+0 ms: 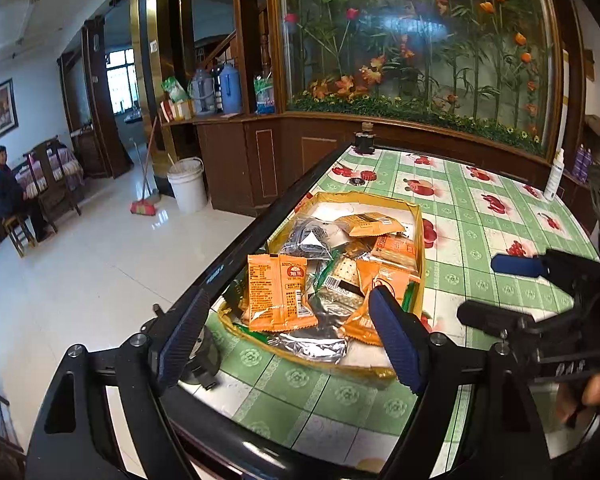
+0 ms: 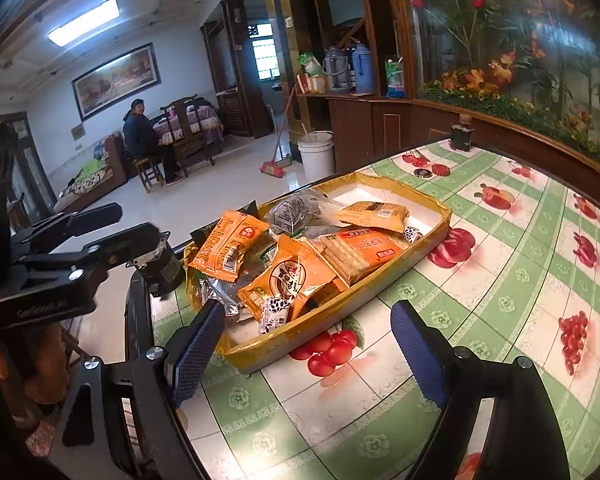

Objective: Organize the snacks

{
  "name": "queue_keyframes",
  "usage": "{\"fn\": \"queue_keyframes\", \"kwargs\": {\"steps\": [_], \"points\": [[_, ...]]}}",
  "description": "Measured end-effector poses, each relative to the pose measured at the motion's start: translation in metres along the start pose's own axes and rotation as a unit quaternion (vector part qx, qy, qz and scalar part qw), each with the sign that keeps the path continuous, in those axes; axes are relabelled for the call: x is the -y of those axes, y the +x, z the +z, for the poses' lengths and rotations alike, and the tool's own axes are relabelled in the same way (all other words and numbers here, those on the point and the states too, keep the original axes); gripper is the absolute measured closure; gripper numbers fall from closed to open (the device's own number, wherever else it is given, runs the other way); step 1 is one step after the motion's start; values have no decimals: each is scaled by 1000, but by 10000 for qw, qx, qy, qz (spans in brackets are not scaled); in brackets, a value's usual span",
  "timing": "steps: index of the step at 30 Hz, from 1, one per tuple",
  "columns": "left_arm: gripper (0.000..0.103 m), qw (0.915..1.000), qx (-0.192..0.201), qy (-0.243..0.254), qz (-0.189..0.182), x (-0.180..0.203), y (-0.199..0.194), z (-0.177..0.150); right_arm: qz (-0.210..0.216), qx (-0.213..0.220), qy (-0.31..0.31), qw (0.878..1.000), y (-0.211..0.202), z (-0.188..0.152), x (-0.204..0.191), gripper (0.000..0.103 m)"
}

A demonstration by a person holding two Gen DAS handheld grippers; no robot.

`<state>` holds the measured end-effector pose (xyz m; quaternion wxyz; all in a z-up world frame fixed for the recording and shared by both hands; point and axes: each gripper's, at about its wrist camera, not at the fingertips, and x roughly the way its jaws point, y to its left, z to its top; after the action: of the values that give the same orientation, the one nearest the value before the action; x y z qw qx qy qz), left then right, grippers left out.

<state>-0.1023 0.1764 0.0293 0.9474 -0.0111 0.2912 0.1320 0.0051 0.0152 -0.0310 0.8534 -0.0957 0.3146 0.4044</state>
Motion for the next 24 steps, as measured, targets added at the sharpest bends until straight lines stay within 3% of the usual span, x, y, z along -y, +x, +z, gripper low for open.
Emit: {"fn": "queue_keyframes", "kwargs": {"steps": [8,18,24], "points": [[20,9998,53,179,-113,12,-18,-8,72,-199,-744,9970,0,8,-10,16],[20,9987,15,494,-147,28,-24,-18,181,-108,-1273,9916,6,18,-28,16],[20,9988,159,461,62,22,-27,-24,182,-82,-1339,9908,8,22,-31,16]]}}
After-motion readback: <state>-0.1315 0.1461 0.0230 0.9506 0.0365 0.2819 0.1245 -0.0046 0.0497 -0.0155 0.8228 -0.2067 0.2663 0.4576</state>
